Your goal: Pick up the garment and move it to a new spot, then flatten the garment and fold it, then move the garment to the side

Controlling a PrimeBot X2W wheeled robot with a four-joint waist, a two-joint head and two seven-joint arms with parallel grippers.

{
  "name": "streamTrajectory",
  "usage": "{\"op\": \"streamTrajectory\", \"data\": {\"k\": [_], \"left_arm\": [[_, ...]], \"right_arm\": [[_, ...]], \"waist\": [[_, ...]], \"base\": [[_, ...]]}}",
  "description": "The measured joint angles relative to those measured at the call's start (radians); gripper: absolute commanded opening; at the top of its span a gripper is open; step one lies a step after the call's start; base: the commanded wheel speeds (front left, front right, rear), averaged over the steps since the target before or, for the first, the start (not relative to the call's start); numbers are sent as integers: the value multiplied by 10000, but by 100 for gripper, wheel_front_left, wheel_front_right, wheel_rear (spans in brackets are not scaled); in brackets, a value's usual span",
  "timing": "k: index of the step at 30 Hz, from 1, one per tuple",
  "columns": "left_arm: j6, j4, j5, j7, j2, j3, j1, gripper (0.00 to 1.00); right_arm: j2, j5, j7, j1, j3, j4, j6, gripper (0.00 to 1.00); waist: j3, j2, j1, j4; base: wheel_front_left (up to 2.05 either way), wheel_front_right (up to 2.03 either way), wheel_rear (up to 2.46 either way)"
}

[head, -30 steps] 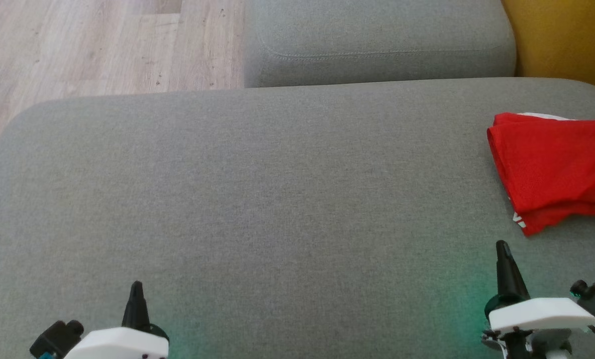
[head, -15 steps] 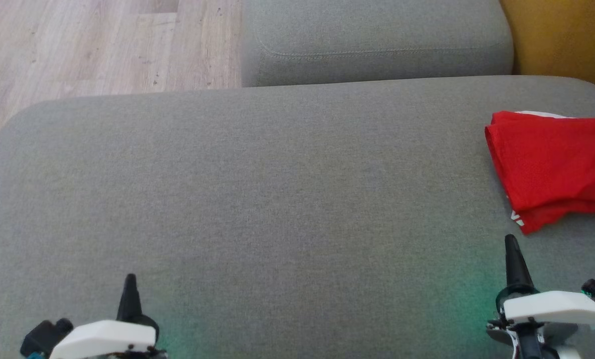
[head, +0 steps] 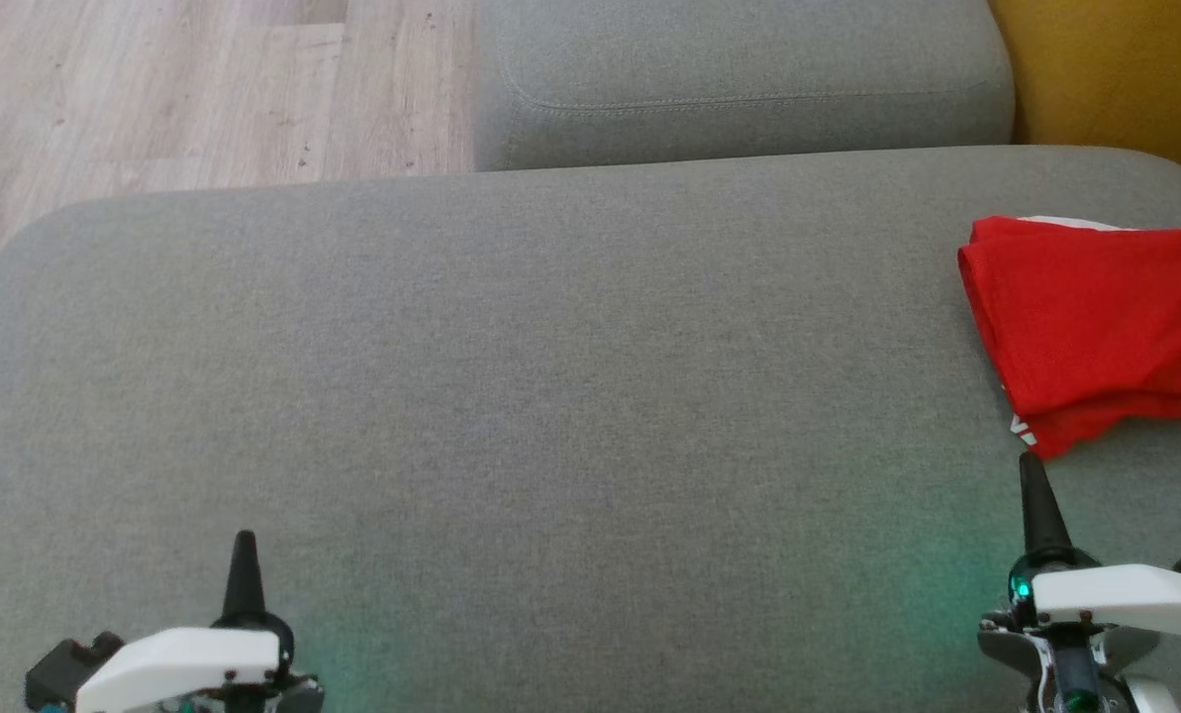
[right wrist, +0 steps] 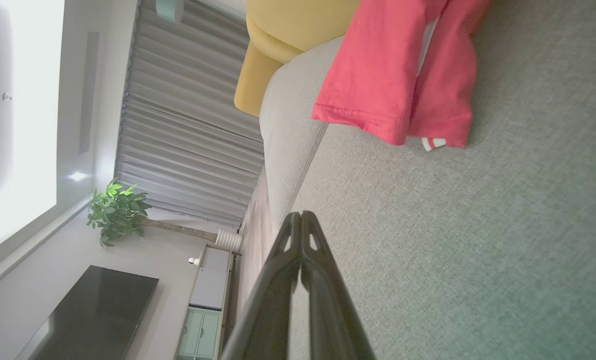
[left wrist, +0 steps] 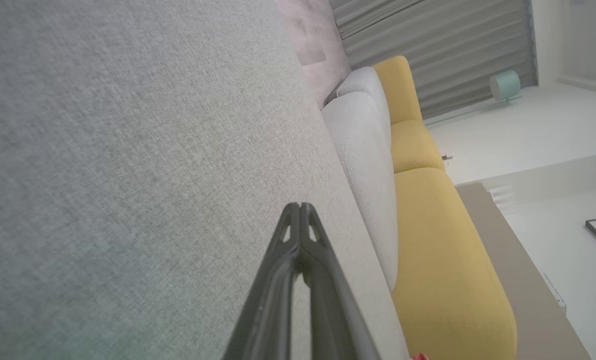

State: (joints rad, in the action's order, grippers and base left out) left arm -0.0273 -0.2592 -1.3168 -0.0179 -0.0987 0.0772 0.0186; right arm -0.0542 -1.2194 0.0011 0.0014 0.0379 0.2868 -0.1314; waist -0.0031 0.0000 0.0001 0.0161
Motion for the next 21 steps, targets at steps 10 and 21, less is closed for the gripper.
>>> {"op": "streamTrajectory", "data": {"k": [10,21], "left_arm": [[-245,-40,-823,-263,151,-437,-265,0],[-525,-100,-1620,-441,232,-815,-383,0]], "right_arm": [[-4,-1137,194,-145,140,-12,0,0],[-6,-2268,447,-185,332,-21,0,0]], "waist": [[17,0,-1,-45],[35,0,-1,-91]], "base": [[0,0,0],[0,0,0]]}}
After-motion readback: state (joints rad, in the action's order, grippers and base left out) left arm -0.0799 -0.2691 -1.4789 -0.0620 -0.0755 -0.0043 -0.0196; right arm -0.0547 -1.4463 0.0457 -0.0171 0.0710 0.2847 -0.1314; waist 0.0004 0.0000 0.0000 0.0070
